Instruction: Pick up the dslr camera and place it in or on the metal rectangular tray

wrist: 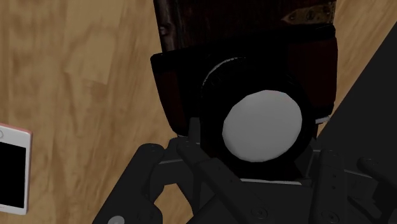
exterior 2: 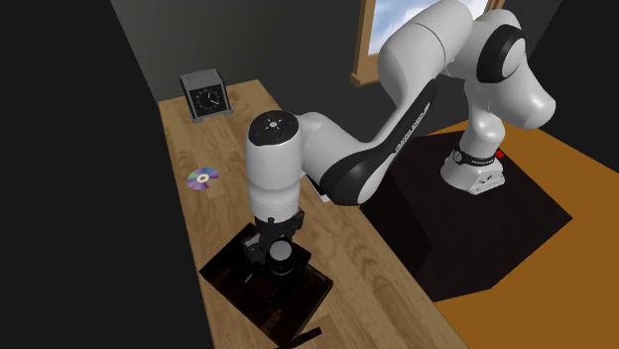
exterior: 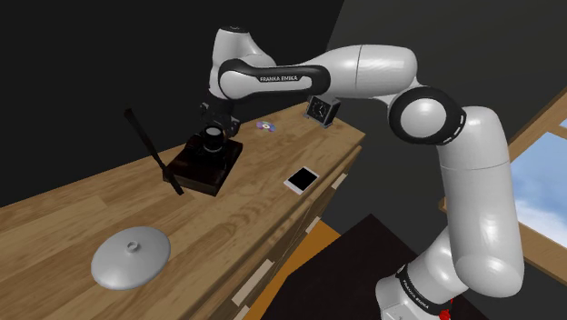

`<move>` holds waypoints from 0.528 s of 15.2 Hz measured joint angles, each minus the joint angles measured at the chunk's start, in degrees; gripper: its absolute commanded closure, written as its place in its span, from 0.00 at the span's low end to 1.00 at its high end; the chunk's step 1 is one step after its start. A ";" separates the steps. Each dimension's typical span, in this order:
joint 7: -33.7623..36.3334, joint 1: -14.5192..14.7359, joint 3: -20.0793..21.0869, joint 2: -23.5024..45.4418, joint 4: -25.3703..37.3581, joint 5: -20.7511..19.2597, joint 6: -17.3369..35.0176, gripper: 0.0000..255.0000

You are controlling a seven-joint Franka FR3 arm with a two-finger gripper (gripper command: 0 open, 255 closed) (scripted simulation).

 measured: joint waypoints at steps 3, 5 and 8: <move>-0.13 0.11 0.14 -0.54 0.88 0.19 -1.56 1.00; -0.31 -0.06 0.26 -1.44 0.88 0.39 -2.47 1.00; -0.55 0.20 0.35 -1.51 3.10 0.55 -4.72 1.00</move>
